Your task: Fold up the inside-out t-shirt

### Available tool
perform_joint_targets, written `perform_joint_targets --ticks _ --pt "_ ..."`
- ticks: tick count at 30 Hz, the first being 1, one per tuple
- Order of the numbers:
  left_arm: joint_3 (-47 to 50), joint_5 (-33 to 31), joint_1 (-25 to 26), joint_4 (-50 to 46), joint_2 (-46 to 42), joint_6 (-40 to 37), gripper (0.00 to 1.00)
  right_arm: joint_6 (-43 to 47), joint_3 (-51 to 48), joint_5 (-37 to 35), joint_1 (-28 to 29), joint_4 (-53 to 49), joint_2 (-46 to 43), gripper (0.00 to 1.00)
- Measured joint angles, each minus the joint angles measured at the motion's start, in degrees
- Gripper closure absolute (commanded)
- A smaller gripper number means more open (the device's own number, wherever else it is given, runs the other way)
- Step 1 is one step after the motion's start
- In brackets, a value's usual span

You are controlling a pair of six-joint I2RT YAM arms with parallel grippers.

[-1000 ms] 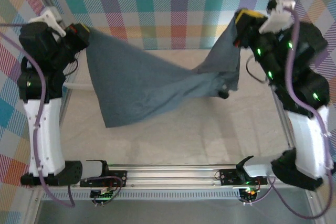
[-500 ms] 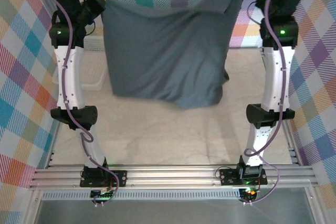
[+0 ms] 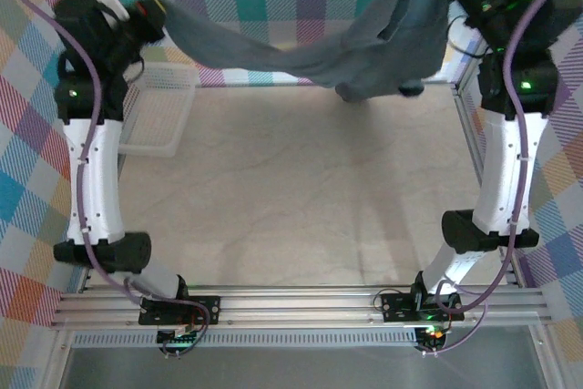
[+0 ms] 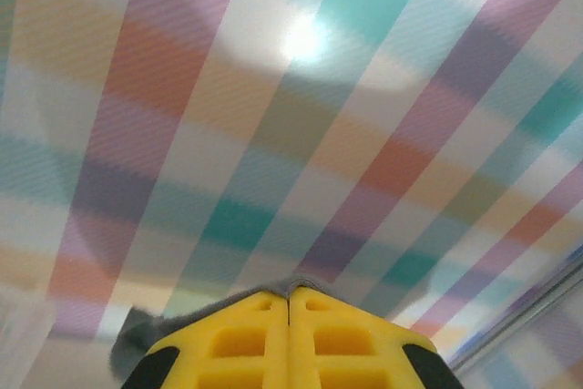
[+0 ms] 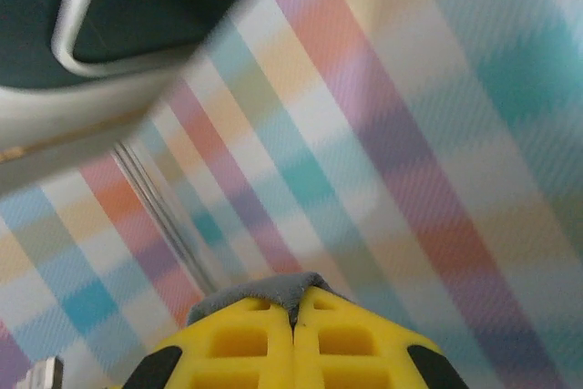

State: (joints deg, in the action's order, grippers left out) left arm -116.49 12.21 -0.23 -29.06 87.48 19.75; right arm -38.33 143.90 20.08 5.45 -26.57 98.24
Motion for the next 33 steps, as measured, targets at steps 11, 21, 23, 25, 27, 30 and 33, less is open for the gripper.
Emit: perform_joint_targets --ticks 11,21,23,25,27,30,33 --pt "58.16 -0.85 -0.09 8.37 -10.43 5.05 1.0 -1.86 -64.87 -2.14 5.6 -4.83 -14.6 1.0" --pt "65.64 -8.96 -0.09 -2.29 -31.36 9.07 1.0 -10.03 -88.08 -14.88 5.99 -8.81 -53.59 0.99" --pt "69.83 -9.6 -0.09 -5.16 -37.86 10.05 0.9 -12.13 -92.19 -18.27 6.05 -13.7 -62.53 0.84" --pt "73.68 -9.55 -0.09 -8.31 -44.54 11.61 0.7 -14.1 -94.77 -20.17 6.05 -19.02 -70.88 0.67" --pt "76.0 -8.85 -0.09 -11.17 -49.75 12.57 0.65 -15.26 -95.97 -20.52 6.05 -22.45 -76.81 0.65" --pt "76.3 -8.9 -0.09 -13.81 -55.52 14.03 0.58 -16.44 -95.71 -20.94 6.05 -24.85 -81.44 0.64" --pt "74.23 -8.33 -0.09 -13.9 -56.74 14.58 0.58 -16.28 -94.33 -20.92 6.05 -22.47 -81.24 0.63"
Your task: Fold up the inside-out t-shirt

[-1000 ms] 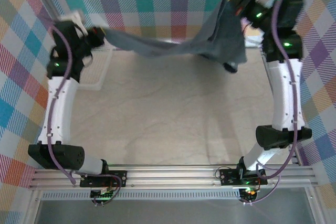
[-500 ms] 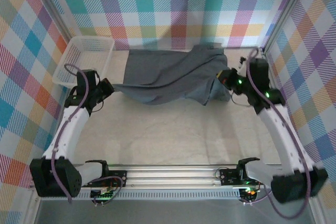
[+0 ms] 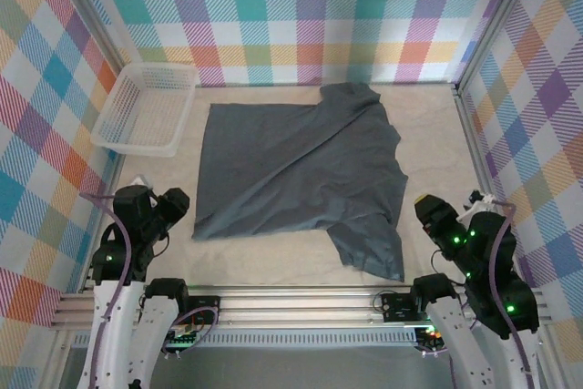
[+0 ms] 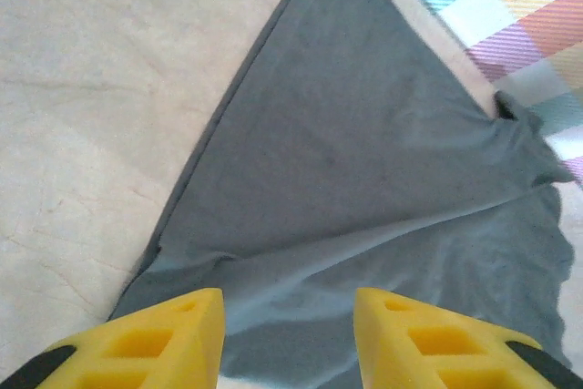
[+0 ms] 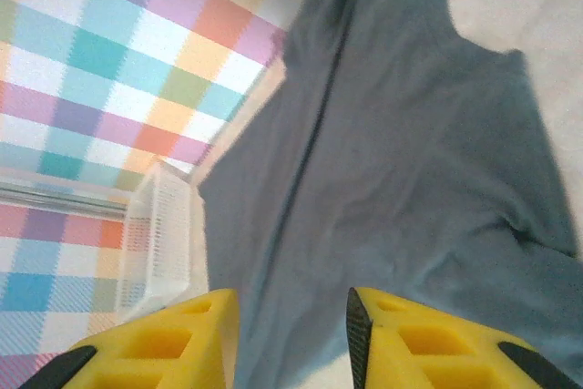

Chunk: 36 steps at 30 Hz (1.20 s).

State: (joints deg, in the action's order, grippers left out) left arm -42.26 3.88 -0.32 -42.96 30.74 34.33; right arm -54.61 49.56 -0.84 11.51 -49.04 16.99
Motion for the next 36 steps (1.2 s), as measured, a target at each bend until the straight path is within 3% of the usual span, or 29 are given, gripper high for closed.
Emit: perform_joint_targets --ticks 5,7,10,14,16,19,24,30,36 --pt "-3.5 2.36 4.74 9.22 12.87 1.01 0.59 1.22 0.13 5.05 0.17 11.96 13.09 0.66" --pt "-6.05 0.33 10.51 12.66 22.75 0.57 0.6 0.79 -2.67 6.51 1.79 19.21 22.23 0.66" --pt "-11.23 -2.27 14.93 16.2 38.18 -0.57 0.67 1.31 -6.1 5.33 6.56 25.92 36.54 0.66" --pt "-20.13 -5.86 14.91 19.32 57.81 -2.14 0.75 3.63 -4.61 2.34 8.63 30.25 56.13 0.75" --pt "-25.22 -6.38 13.88 20.33 66.49 -2.69 0.8 3.48 -2.64 1.29 7.34 31.69 63.93 0.83" --pt "-30.88 -6.27 11.28 22.16 76.5 -2.97 0.83 2.05 -1.11 0.24 3.28 33.81 73.2 0.86" --pt "-35.63 -5.03 7.41 22.8 85.85 -3.8 0.84 1.29 0.52 -0.02 -0.61 34.58 78.88 0.87" --pt "-37.88 -2.49 4.28 25.83 88.04 -3.72 0.82 0.09 -0.46 -1.73 -2.36 33.68 77.88 0.8" --pt "-37.16 6.78 1.99 32.33 88.41 -3.63 0.57 3.85 -1.73 -0.55 -7.21 31.08 74.07 0.73"
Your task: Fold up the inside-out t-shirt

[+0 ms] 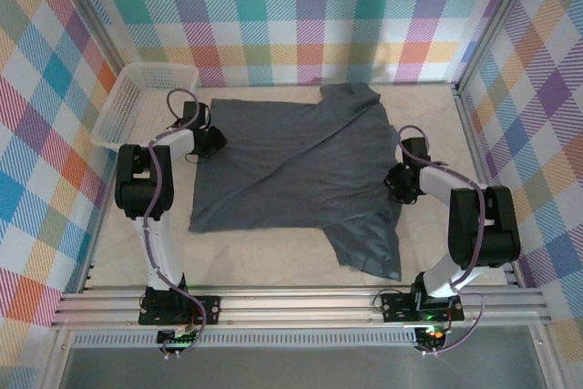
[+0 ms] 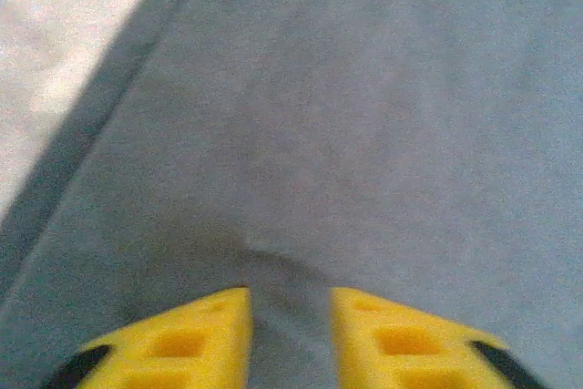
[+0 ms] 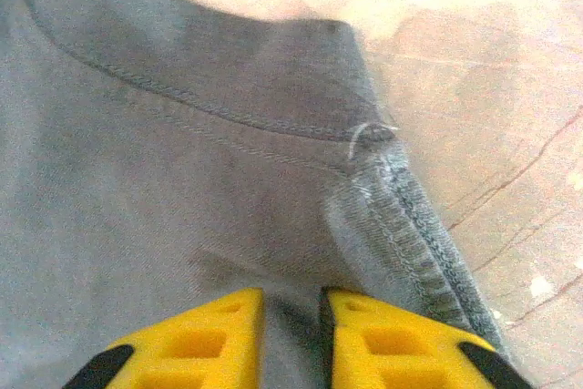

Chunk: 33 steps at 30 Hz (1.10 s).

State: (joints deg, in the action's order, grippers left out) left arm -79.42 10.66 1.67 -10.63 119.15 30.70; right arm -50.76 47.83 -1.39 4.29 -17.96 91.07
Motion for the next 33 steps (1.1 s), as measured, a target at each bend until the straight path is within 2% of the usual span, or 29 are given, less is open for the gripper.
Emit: perform_joint_targets --ticks 3,5,9,12,17,26,27,33 --pt "4.85 5.01 0.02 4.9 -2.84 1.03 0.48 2.12 0.28 1.05 0.66 -2.03 -3.58 0.68" --pt "9.22 6.91 0.13 5.81 -7.52 1.57 0.45 1.77 -2.03 0.68 0.92 -2.67 -9.66 0.67" --pt "18.49 7.5 0.17 6.12 -23.98 2.08 0.42 -1.09 -11.43 -1.46 0.07 -6.36 -25.99 0.65" --pt "23.54 6.64 0.17 5.62 -37.13 2.03 0.41 -1.95 -16.79 -1.33 -0.44 -10.23 -30.91 0.65" --pt "30.03 4.5 0.17 1.29 -50.25 0.87 0.38 -1.01 -19.52 1.62 -0.44 -13.57 -29.66 0.64" --pt "35.39 2.21 0.17 -7.45 -52.96 -0.76 0.36 0.63 -18.53 5.51 -0.55 -12.13 -22.32 0.66" --pt "35.39 2.1 0.17 -7.58 -52.96 -0.76 0.36 0.63 -18.23 5.49 -0.55 -12.37 -21.73 0.68" --pt "35.39 0.52 0.17 -8.83 -53.07 -0.74 0.35 0.44 -16.9 3.72 -0.74 -14.99 -19.98 0.96"
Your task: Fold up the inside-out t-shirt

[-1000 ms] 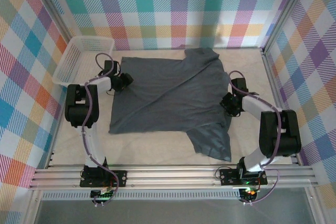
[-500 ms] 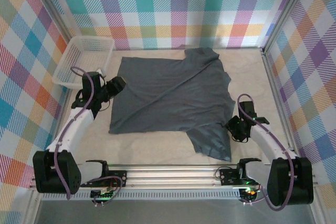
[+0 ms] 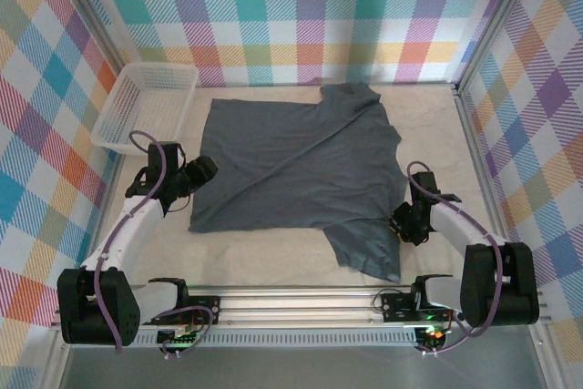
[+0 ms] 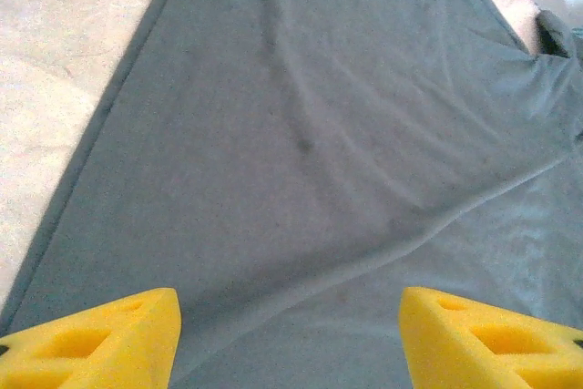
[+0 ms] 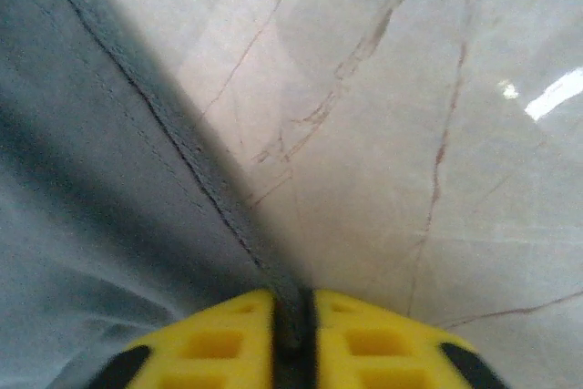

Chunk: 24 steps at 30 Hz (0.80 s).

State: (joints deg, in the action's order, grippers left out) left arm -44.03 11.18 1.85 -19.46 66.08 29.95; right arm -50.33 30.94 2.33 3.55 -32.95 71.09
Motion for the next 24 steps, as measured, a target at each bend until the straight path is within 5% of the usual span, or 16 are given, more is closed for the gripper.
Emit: perform_joint_targets --ticks 15,24 --pt "10.05 -9.92 0.0 -12.04 -12.13 7.87 0.36 -0.2 -0.79 -11.54 0.15 2.71 -13.18 1.0" --pt "17.92 -7.15 0.0 -13.57 -13.35 12.5 0.61 -0.17 -1.18 -10.78 0.15 2.27 -13.18 1.0"
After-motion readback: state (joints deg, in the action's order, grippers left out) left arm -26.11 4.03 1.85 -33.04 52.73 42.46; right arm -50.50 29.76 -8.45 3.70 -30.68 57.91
